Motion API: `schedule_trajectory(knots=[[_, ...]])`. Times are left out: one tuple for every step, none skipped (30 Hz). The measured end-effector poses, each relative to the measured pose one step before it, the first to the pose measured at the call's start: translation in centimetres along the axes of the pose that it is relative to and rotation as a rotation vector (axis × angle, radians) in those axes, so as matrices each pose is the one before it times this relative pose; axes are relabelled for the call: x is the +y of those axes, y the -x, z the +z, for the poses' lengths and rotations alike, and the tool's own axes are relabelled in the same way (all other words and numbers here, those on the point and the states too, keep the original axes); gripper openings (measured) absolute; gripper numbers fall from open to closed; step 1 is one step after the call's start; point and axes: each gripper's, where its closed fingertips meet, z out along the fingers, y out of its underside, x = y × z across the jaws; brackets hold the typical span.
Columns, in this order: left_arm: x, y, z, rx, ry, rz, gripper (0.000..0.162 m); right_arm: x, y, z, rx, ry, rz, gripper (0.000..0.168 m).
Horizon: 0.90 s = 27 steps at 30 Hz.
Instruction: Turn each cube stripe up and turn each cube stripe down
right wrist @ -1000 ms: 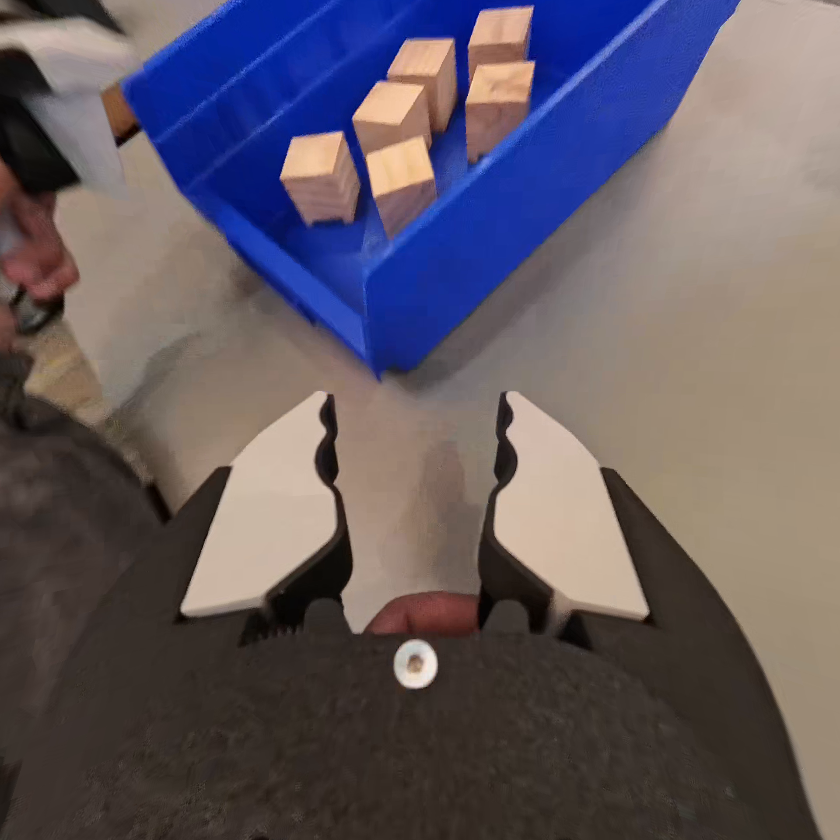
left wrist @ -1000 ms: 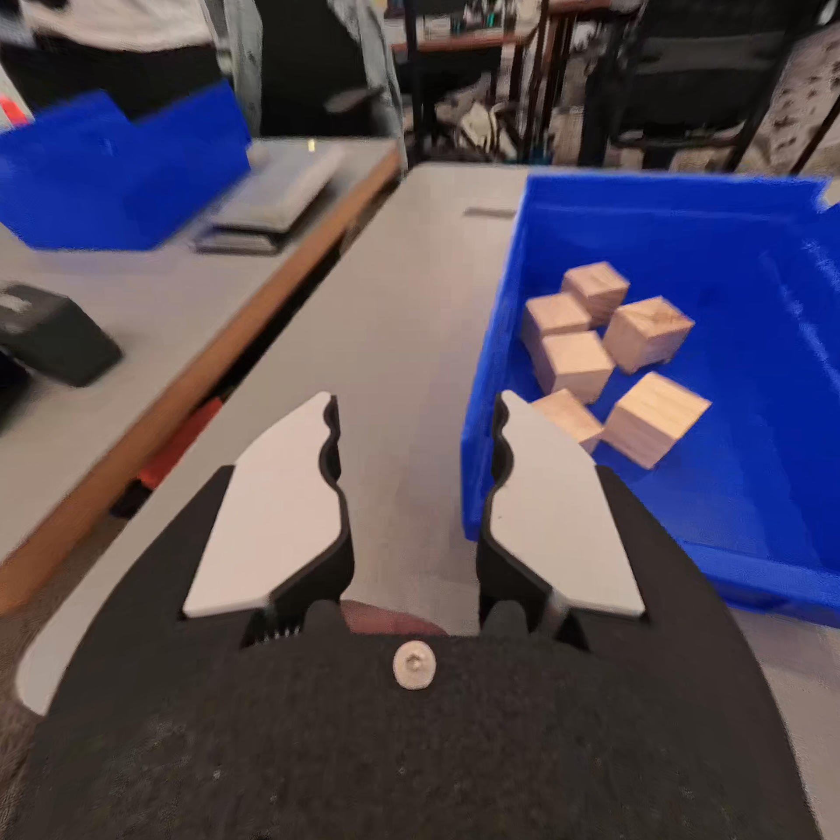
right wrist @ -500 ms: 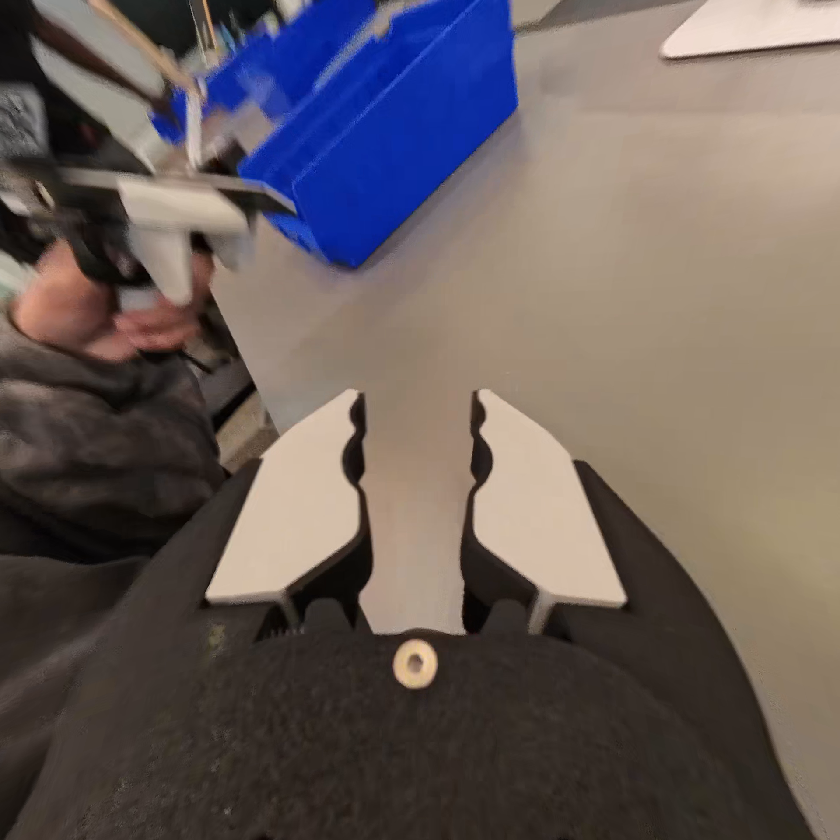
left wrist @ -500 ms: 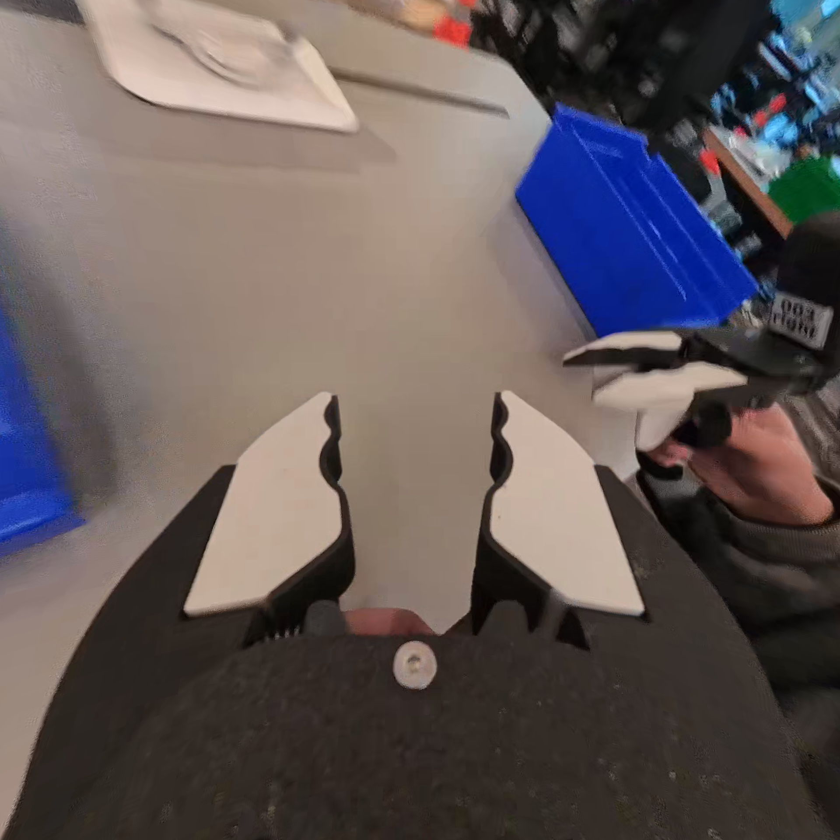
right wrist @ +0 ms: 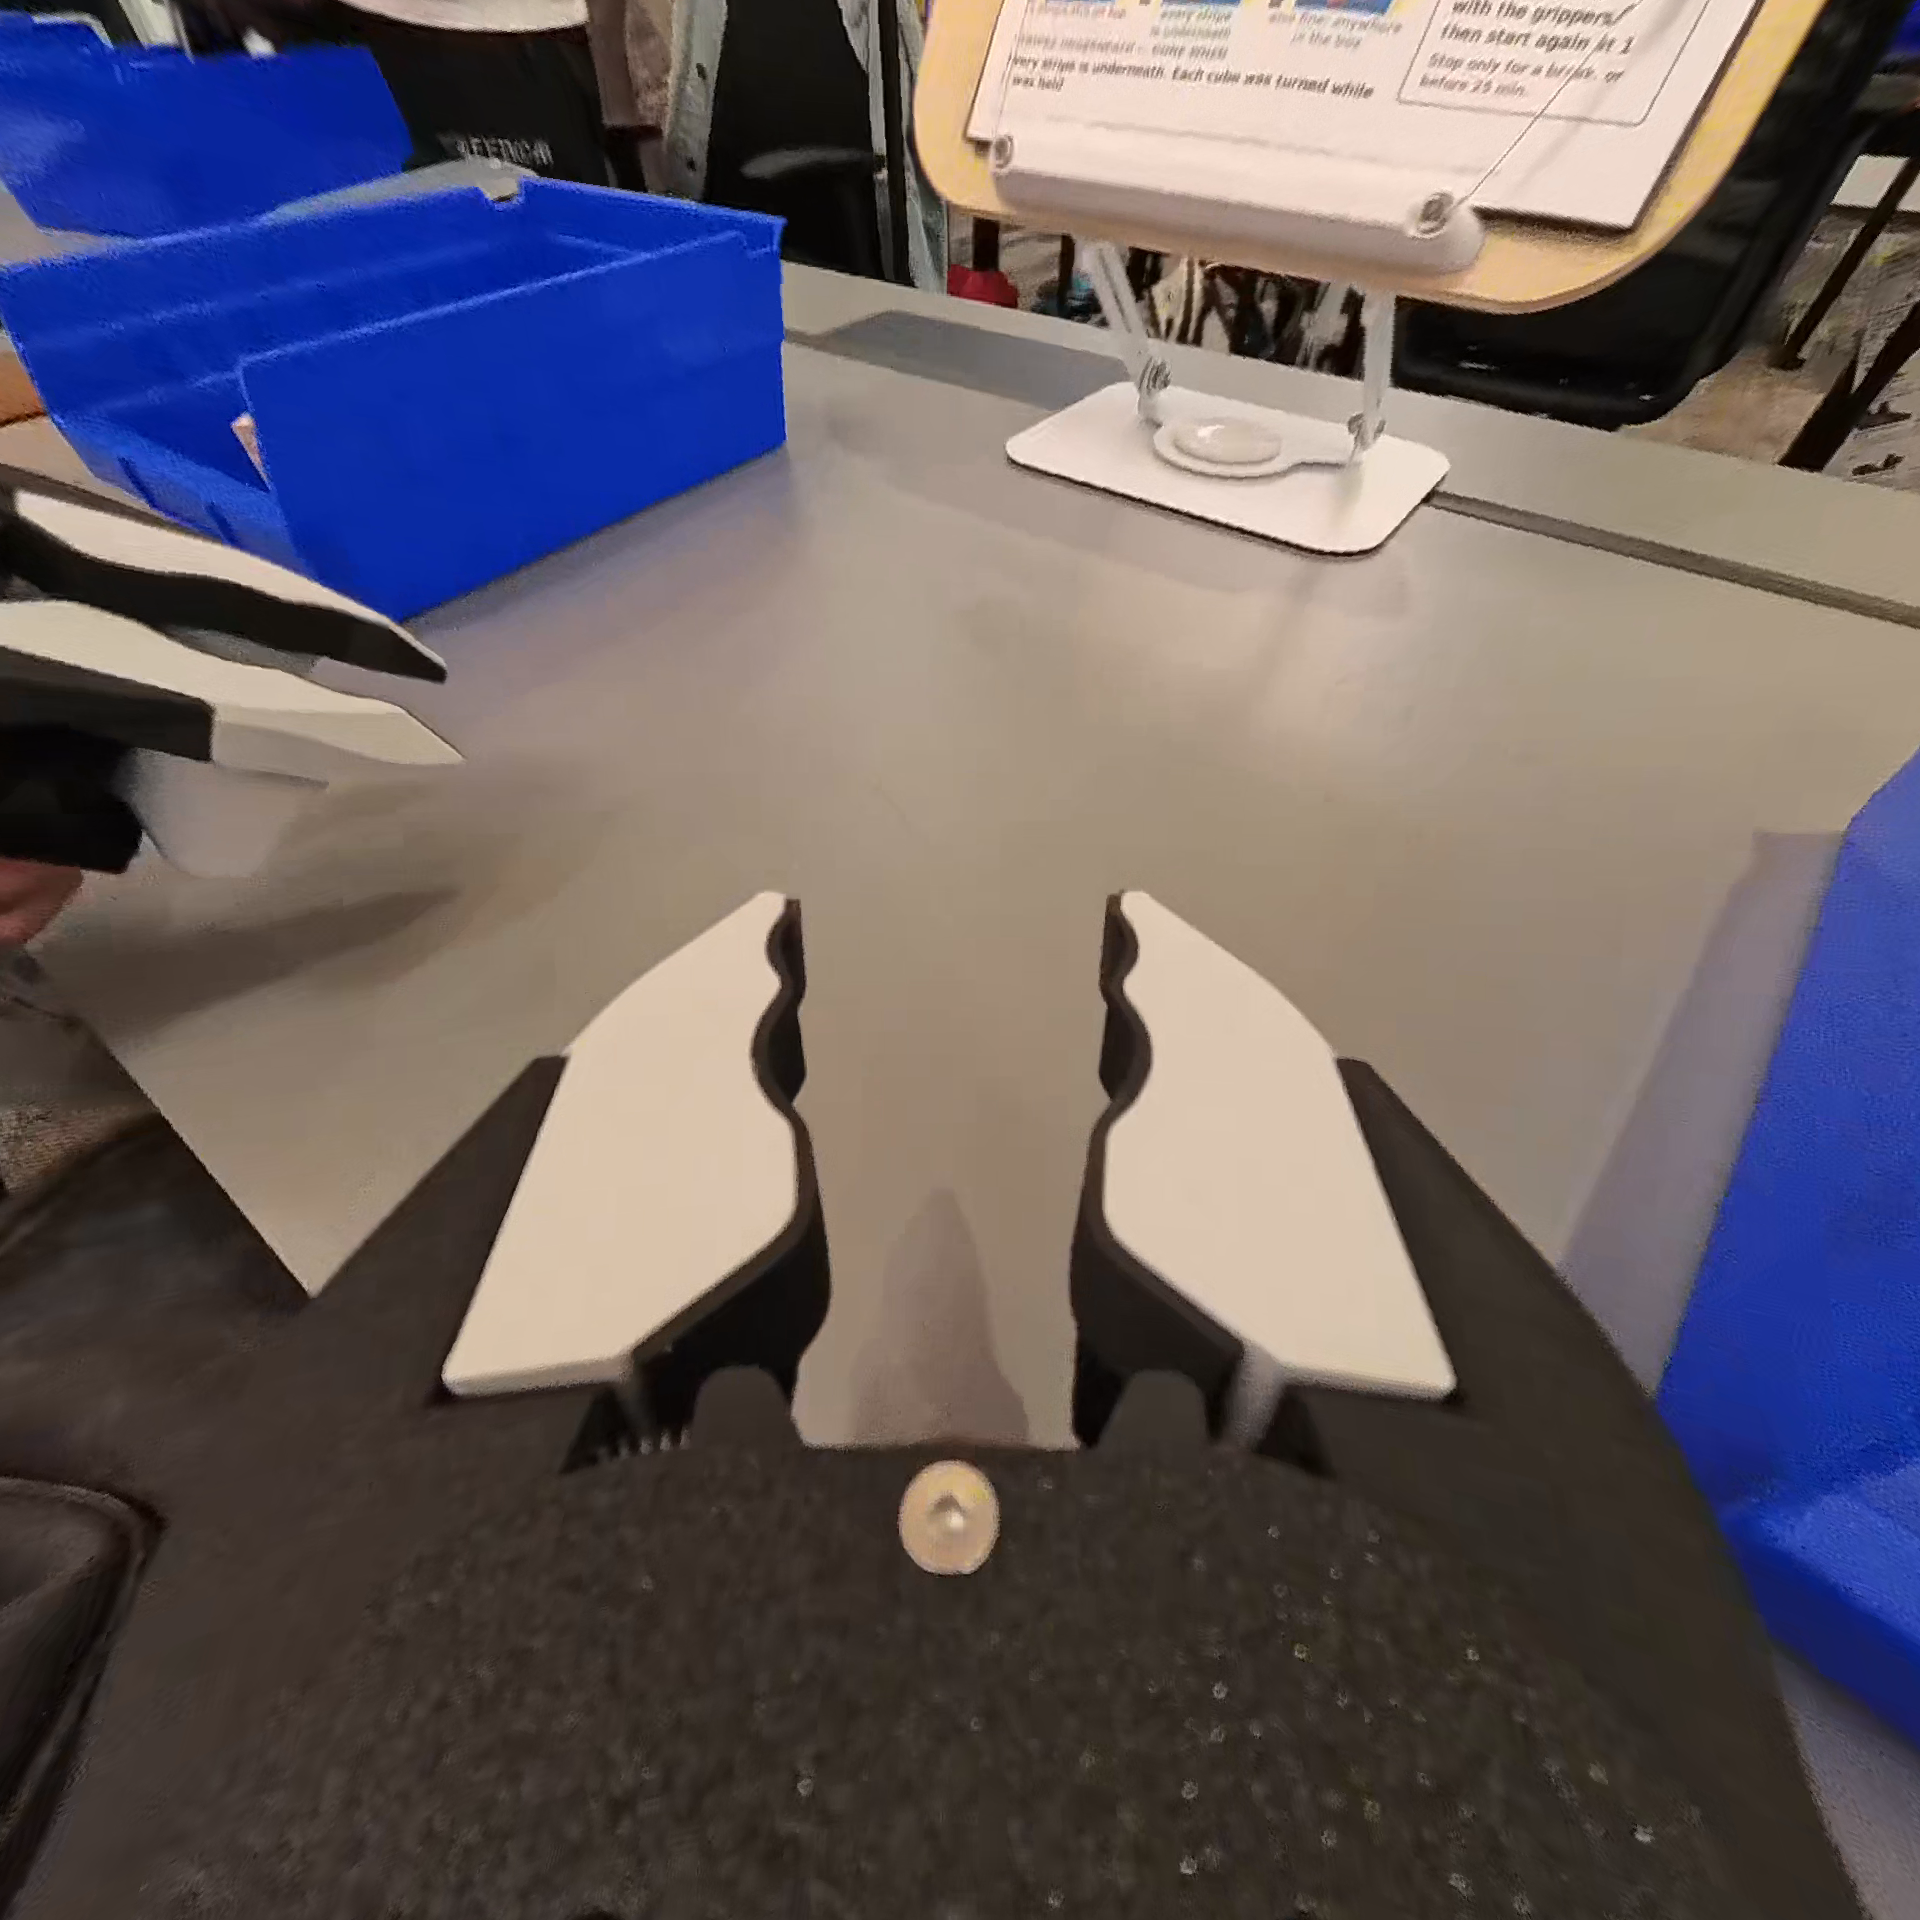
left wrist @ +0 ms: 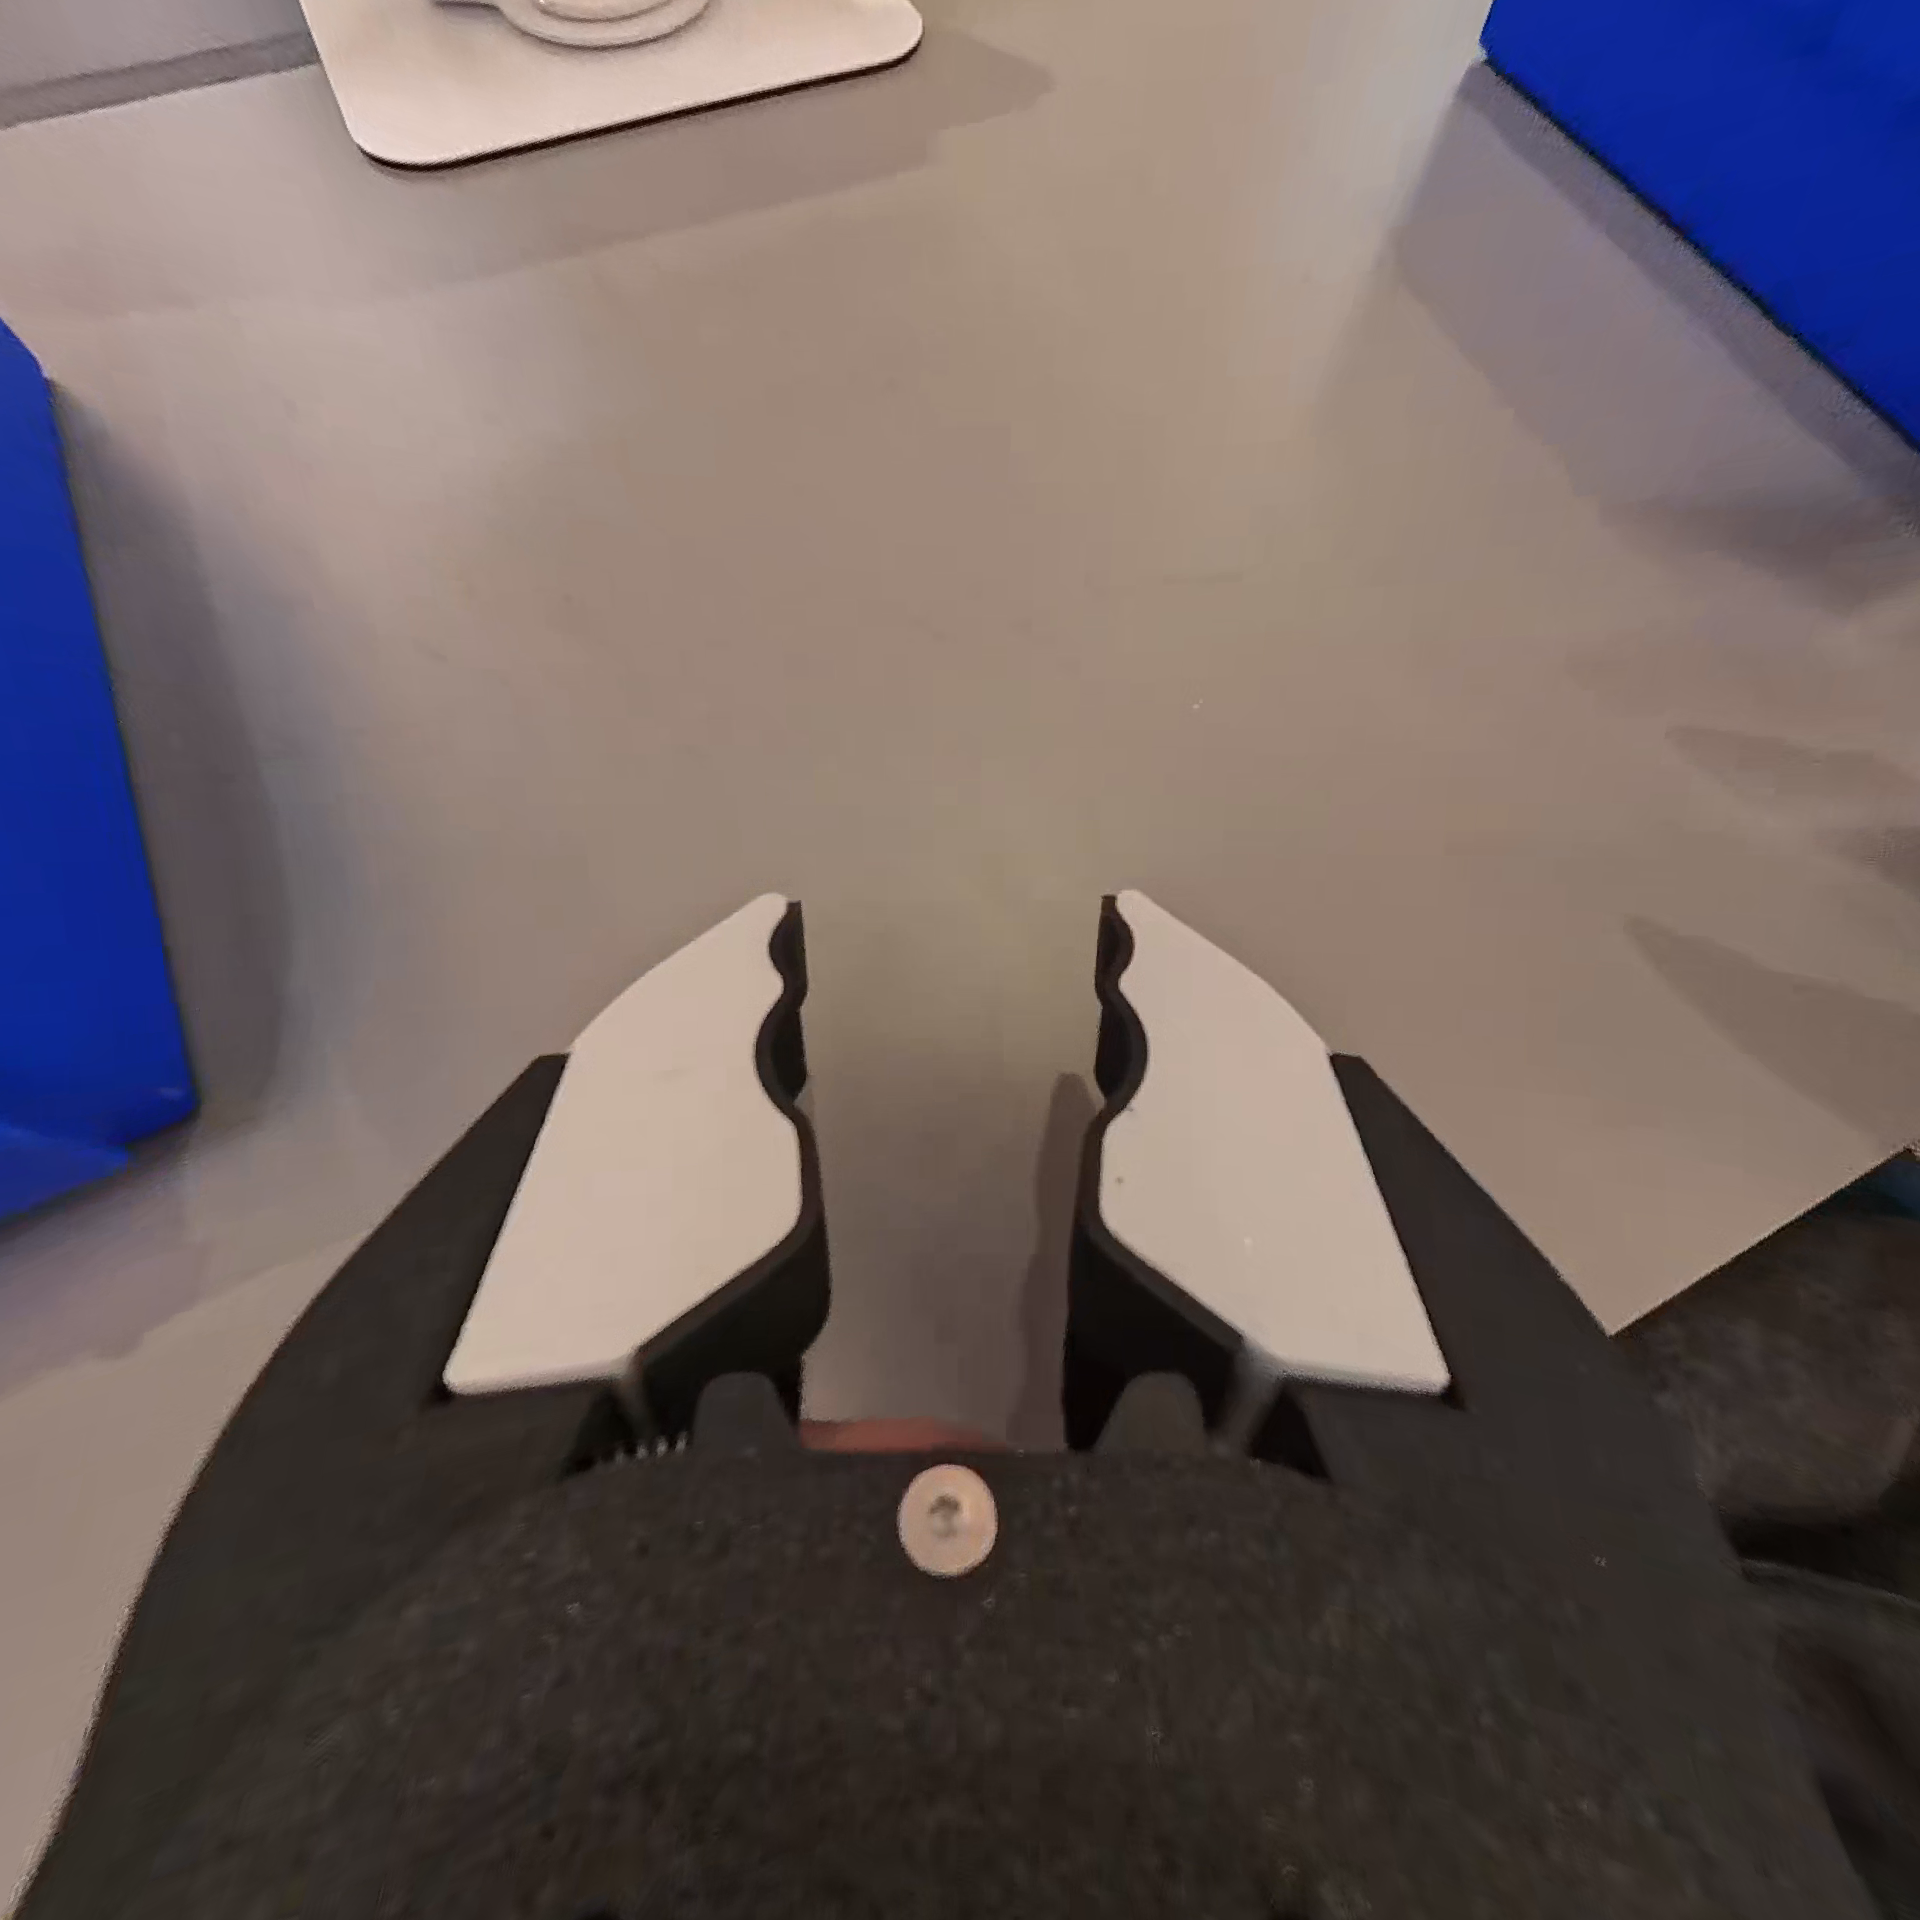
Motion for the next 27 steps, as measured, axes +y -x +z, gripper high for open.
schedule_trajectory(knots=[[0.249,0.08,0.112,-0.0002,0.0094,-0.0003,0.053,0.052,0.147,0.073,-0.0005,0.0002,-0.0084,0.054],[0.18,0.126,0.09,-0.0031,0.0048,-0.0005,0.053,0.062,0.109,0.07,-0.0001,0.0022,-0.0084,0.054],[0.131,0.116,0.074,-0.0027,0.0034,0.0008,0.053,0.104,0.028,0.063,0.0023,0.006,-0.0069,0.054],[0.14,0.079,0.061,-0.0021,0.0065,0.0028,0.053,0.102,-0.029,0.047,0.0027,0.0062,-0.0037,0.054],[0.115,0.1,0.061,-0.0041,0.0064,0.0027,0.053,0.021,-0.036,0.022,0.0017,0.0007,-0.0018,0.054],[0.06,0.077,0.03,-0.0047,0.0026,0.002,0.053,0.01,0.017,0.017,-0.0036,-0.0006,-0.0004,0.054],[0.022,0.018,0.021,-0.001,0.0001,0.0019,0.053,0.046,0.046,0.028,-0.006,0.0021,0.0033,0.054],[0.03,-0.003,0.032,0.0005,0.0005,0.001,0.053,0.055,0.041,0.028,-0.0059,0.003,0.0037,0.054],[0.03,-0.047,0.036,0.0025,0.001,0.001,0.053,0.027,-0.027,0.003,-0.0006,-0.0004,0.0024,0.054],[0.026,-0.07,0.028,0.0042,0.0013,0.0007,0.053,-0.002,-0.02,-0.015,-0.0004,-0.0008,0.0012,0.054],[0.034,-0.087,0.0,0.006,0.0029,0.0005,0.054,-0.029,-0.032,-0.026,0.0017,-0.0016,0.0008,0.054],[-0.041,-0.129,-0.073,0.0091,0.0005,0.0006,0.055,-0.051,0.036,-0.036,-0.0021,-0.002,-0.0006,0.054],[-0.109,-0.23,-0.204,0.0175,-0.0001,0.0028,0.055,-0.041,0.047,-0.024,-0.0021,0.0003,-0.001,0.054],[-0.198,-0.342,-0.418,0.0264,0.0015,0.002,0.055,-0.009,0.128,-0.017,-0.0066,0.0027,-0.0025,0.054],[-0.347,-0.417,-0.797,0.039,0.0029,-0.0042,0.055,-0.002,0.076,-0.033,-0.0037,0.0048,-0.0007,0.054],[-0.533,-0.643,-1.25,0.0646,-0.0014,-0.004,0.055,-0.08,0.046,-0.081,-0.0017,0.0008,0.0047,0.054],[-0.691,-0.4,-1.646,0.0622,-0.012,0.0002,0.055,-0.219,0.179,-0.085,-0.0104,-0.0085,0.007,0.053],[-0.743,0.314,-1.891,0.0298,-0.015,0.0095,0.054,-0.199,0.211,-0.057,-0.0133,-0.0095,0.0067,0.053],[-0.515,1.138,-1.876,-0.0071,0.0055,0.0241,0.054,-0.067,0.202,0.011,-0.0118,-0.004,0.0042,0.052],[-0.245,2.061,-1.74,-0.0456,0.0303,0.031,0.055,0.1,0.187,0.127,-0.011,0.0043,0.0013,0.052],[-0.045,2.669,-1.426,-0.0631,0.0454,0.0369,0.056,0.215,0.152,0.193,-0.0085,0.0104,0.0005,0.052],[0.286,2.862,-0.878,-0.0594,0.0654,0.0459,0.057,0.276,0.181,0.255,-0.0103,0.0134,0.0003,0.052],[0.37,2.872,-0.273,-0.049,0.0683,0.0464,0.058,0.275,0.2,0.258,-0.0107,0.0137,-0.0004,0.052],[0.334,2.803,0.338,-0.0371,0.057,0.0307,0.06,0.216,0.148,0.219,-0.0076,0.0111,-0.0018,0.052],[0.365,2.501,0.933,-0.0144,0.058,0.0128,0.06,0.148,0.096,0.171,-0.0045,0.0082,-0.0025,0.052],[0.254,2.06,1.369,0.0107,0.0514,-0.0024,0.06,0.087,0.048,0.096,-0.0032,0.0059,-0.0028,0.052],[0.011,1.764,1.577,0.0202,0.0343,-0.0234,0.059,0.06,0.006,0.031,-0.0014,0.005,-0.0016,0.052]])
